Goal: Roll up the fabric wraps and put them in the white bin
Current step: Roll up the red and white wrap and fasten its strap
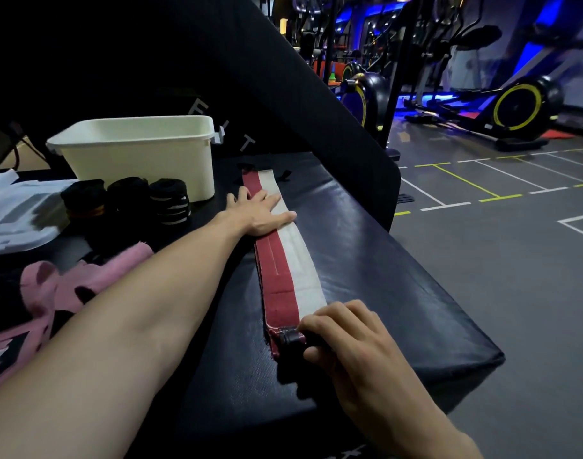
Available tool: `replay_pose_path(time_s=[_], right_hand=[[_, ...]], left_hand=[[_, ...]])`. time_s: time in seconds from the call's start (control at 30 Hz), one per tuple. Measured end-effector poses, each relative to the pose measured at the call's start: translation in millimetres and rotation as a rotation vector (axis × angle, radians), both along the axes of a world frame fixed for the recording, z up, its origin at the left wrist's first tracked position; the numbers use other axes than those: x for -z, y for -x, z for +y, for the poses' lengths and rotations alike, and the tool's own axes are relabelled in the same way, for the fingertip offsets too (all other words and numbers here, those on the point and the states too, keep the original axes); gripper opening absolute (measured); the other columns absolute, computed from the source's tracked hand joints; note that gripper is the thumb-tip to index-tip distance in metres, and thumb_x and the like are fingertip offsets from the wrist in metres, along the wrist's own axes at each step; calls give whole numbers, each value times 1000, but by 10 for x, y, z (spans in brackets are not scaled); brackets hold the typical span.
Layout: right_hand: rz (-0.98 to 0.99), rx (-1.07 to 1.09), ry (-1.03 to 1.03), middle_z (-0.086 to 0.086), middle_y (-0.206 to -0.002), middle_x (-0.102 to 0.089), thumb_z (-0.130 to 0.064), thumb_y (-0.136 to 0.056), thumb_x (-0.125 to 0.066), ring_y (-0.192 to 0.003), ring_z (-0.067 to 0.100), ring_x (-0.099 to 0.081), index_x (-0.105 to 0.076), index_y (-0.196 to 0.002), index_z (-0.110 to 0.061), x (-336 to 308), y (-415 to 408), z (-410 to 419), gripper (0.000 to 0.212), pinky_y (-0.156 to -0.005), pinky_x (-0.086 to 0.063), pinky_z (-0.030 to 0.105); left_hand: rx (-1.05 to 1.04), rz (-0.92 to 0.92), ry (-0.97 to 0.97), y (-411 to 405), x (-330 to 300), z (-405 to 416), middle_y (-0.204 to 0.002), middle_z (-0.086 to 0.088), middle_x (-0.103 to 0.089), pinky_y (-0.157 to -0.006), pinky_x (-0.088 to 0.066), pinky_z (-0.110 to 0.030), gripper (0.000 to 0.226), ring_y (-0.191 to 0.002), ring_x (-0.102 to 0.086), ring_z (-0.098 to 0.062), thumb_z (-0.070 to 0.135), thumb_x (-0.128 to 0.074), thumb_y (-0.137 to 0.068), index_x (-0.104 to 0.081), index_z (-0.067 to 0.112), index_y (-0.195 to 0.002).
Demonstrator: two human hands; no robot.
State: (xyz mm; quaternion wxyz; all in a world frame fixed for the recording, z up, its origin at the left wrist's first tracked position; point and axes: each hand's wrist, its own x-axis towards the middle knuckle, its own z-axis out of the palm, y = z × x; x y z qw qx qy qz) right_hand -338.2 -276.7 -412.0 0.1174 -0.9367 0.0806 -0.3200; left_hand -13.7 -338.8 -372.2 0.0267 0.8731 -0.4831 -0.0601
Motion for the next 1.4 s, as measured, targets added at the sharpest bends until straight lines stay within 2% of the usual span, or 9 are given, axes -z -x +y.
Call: replay_pose_path(time_s=[0.2,0.33,0.43,0.6,0.7,0.8,1.0,1.2,1.4], right_hand=[[-8,19,11,-13,-118,-54,-39,-104,-47,-102,12,-52,-60,-115,-26,7,-12,-9,21,-82,-49,34],[0,22,38,-16,-113,-55,-39,-104,-44,-98,12,-53,-59,-116,-28,6,-37,-16,22,-80,-48,34],[-8,23,51,-15,-106,-57,-38,-104,-45,-92,15,-54,-61,-113,-28,8,-64,-38,22,-78,-47,37],[-15,35,89,-16,-102,-61,-42,-104,-41,-87,14,-57,-59,-117,-32,-32,-109,-50,25,-78,-40,33],[9,26,46,-14,-99,-63,-39,-101,-43,-85,15,-58,-59,-113,-31,-77,-116,-34,22,-77,-42,35],[56,-6,-55,-14,-97,-64,-42,-99,-41,-88,14,-57,-64,-105,-29,-142,-123,-54,27,-76,-45,36],[114,77,29,-17,-92,-61,-44,-98,-39,-84,8,-51,-63,-100,-34,-209,-138,-5,26,-70,-39,28],[70,165,-44,-12,-106,-49,-42,-100,-38,-97,16,-45,-64,-94,-29,-168,-245,57,30,-76,-48,42],[85,212,17,-14,-87,-48,-45,-96,-41,-84,13,-39,-63,-80,-29,-205,-371,19,31,-69,-37,36]], left_hand=[[43,-116,244,32,14,-37,-135,1,-53,-109,-30,-50,59,-133,-39,-29,78,-49,-86,-63,36,-124],[42,-105,400,199,-24,-11,-97,7,-63,-78,-44,-35,34,-106,-63,-23,63,-65,-89,-66,30,-92],[-4,-107,340,294,-111,55,-103,5,-72,-77,-45,-32,36,-105,-66,-24,63,-60,-92,-72,30,-99],[138,50,-9,500,-300,333,-122,-2,-65,-93,-46,-40,77,-113,-60,-28,82,-37,-91,-63,18,-124],[153,105,-83,545,-64,471,-167,-11,-24,-123,-19,-57,100,-155,-19,-35,90,-31,-84,-30,23,-158],[128,124,34,543,110,514,-173,-5,3,-126,4,-55,102,-159,9,-26,91,-27,-84,-8,30,-164],[118,108,46,490,125,478,-173,0,4,-126,5,-56,84,-159,9,-23,80,-21,-95,-9,34,-164],[128,151,46,350,125,376,-173,5,3,-125,9,-56,77,-158,12,-23,81,-24,-95,-13,44,-161],[122,132,207,265,165,313,-170,3,-19,-126,2,-56,74,-159,-5,-26,82,-40,-90,-35,46,-155]])
